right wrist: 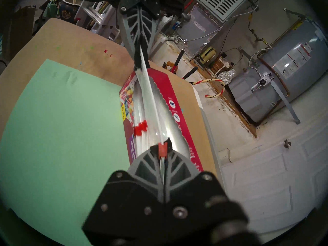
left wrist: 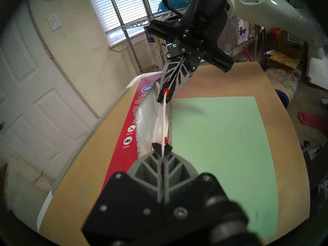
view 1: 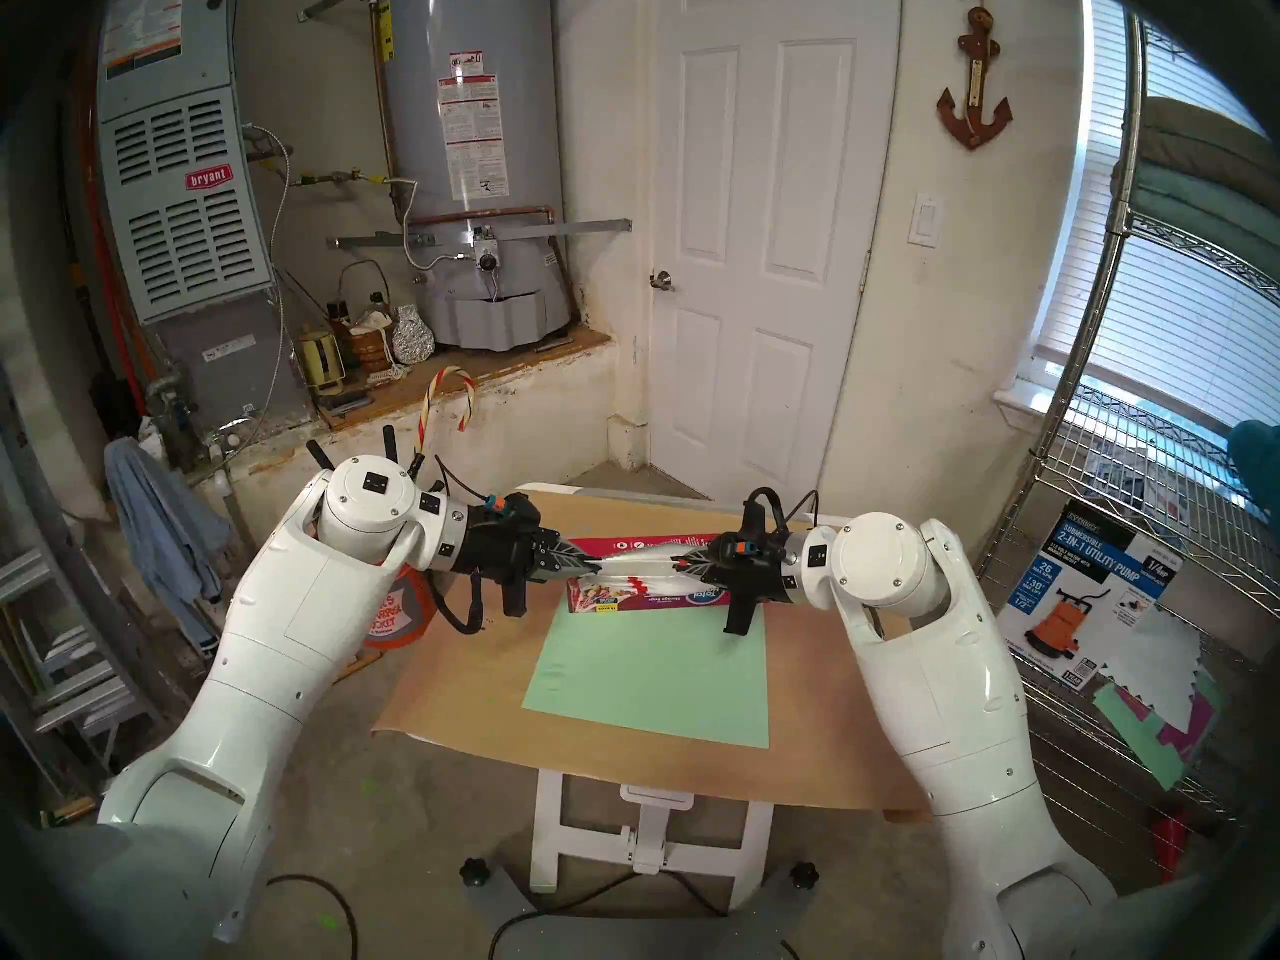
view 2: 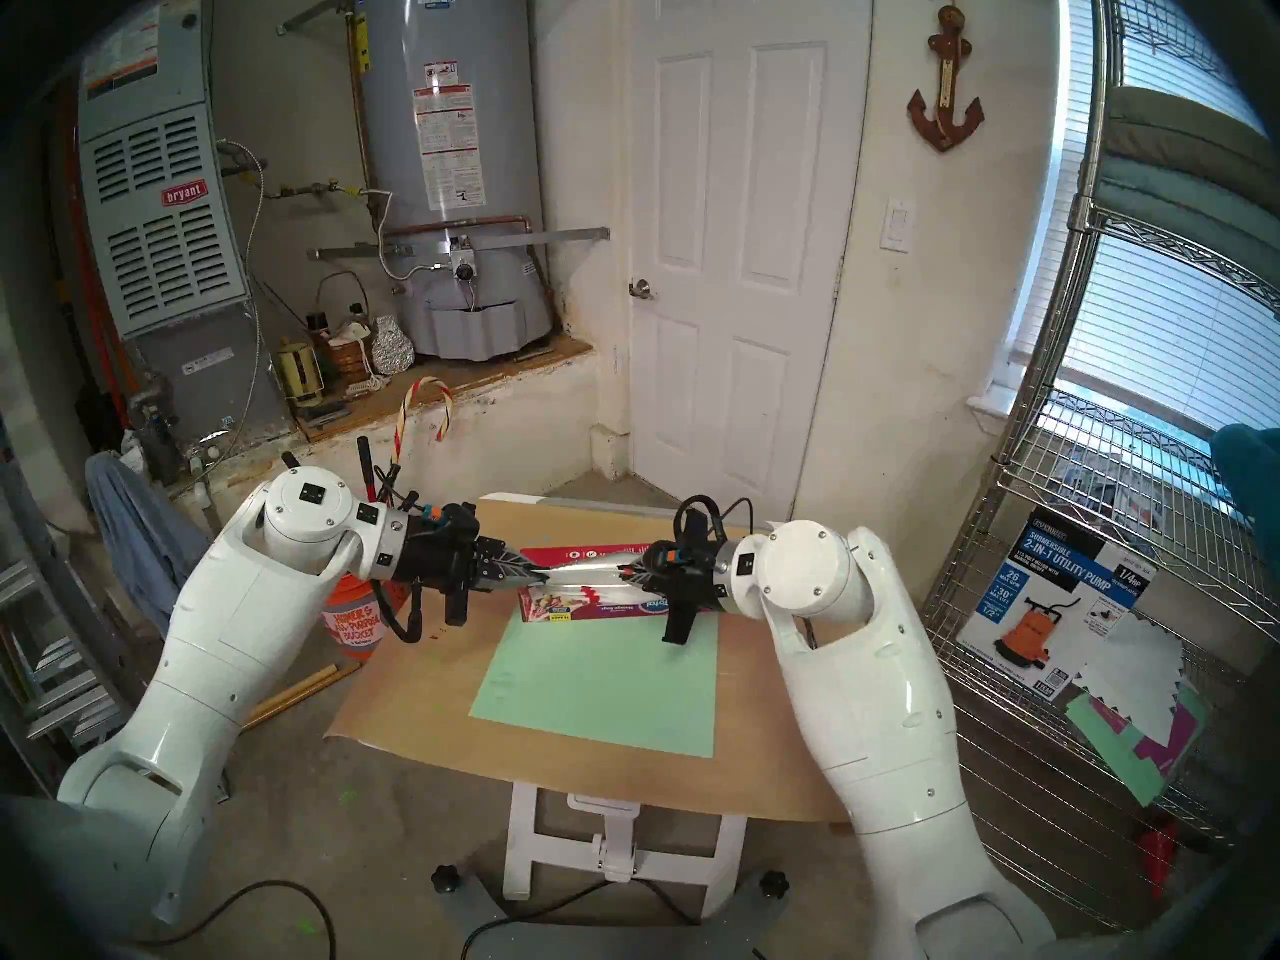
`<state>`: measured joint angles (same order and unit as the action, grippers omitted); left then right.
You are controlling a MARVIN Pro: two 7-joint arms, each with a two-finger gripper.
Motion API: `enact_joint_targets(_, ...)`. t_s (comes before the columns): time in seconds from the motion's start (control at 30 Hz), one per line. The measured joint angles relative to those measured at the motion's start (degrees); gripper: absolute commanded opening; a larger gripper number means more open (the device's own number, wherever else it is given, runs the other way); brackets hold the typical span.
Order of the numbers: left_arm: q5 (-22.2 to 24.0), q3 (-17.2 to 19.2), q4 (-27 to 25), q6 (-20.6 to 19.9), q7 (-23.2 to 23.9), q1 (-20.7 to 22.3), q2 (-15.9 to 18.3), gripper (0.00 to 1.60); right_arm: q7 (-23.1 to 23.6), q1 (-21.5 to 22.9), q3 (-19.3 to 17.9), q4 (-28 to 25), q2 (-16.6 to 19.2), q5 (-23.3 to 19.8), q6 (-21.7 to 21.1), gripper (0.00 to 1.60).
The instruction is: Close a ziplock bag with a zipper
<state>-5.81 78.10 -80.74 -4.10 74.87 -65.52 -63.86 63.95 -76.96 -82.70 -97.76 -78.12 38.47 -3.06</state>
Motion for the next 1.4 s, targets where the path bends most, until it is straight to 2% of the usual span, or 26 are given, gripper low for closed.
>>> enact_joint_targets(0.4, 0.0, 0.5, -0.4, 0.0, -0.7, -0.4, 0.8, 0.00, 0.0, 0.0, -4.5, 2.3, 3.6, 0.2, 3.4, 0.00)
enact_joint_targets(0.93, 1.1, 0.7, -1.0, 0.0, -0.5, -1.1, 1.3, 0.00, 0.0, -0.2, -7.5, 3.3, 6.5, 0.3, 8.3, 0.00)
enact_joint_targets(1.4, 1.3, 1.2, -0.4, 0.1, -0.4, -1.4, 2.4, 0.00, 0.2, -0.6, -11.9, 4.6, 8.4, -0.1, 9.5, 0.00)
